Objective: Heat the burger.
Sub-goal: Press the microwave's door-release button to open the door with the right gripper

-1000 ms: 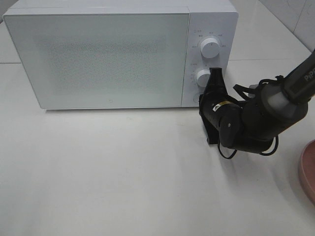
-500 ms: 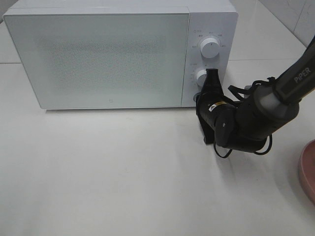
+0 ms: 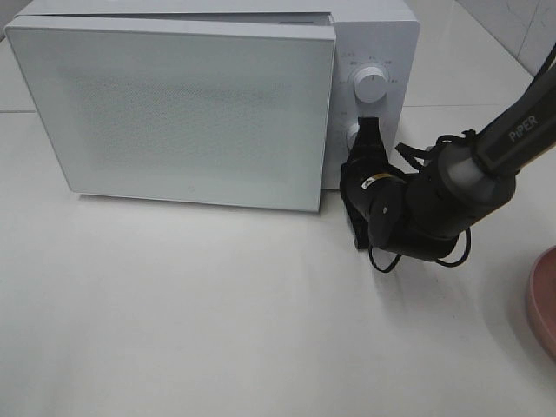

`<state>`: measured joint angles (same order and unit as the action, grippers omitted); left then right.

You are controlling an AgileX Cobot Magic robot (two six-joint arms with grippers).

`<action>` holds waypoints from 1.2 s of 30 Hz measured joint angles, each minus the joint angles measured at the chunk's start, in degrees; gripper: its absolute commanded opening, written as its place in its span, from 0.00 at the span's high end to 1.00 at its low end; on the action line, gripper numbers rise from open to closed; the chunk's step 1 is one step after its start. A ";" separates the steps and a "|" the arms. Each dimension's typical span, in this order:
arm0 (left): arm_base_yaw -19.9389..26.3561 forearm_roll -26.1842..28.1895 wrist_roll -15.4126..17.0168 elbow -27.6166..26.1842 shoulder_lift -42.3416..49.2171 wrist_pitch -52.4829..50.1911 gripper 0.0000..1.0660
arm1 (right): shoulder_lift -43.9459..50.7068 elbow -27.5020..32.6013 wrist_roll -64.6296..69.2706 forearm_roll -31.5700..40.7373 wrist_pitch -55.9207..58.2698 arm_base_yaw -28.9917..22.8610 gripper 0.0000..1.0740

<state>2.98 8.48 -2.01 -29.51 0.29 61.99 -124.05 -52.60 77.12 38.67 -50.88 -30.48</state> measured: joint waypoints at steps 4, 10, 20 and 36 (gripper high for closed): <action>0.00 0.00 0.00 0.00 0.00 0.00 0.06 | -0.06 -0.57 -1.15 0.74 0.80 0.00 1.00; 0.00 0.00 0.00 0.00 0.00 0.00 0.06 | -0.06 -1.15 -2.86 2.06 1.60 0.00 1.00; 0.00 0.00 0.00 0.00 0.00 0.00 0.06 | 1.32 -0.46 -3.15 1.60 3.32 0.11 1.00; 0.00 0.00 0.00 0.00 0.00 0.00 0.06 | 5.84 3.50 -1.55 -0.80 5.90 -0.29 1.00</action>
<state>2.98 8.48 -2.01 -29.51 0.29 61.99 -118.20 -49.10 75.57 37.87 -44.98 -30.77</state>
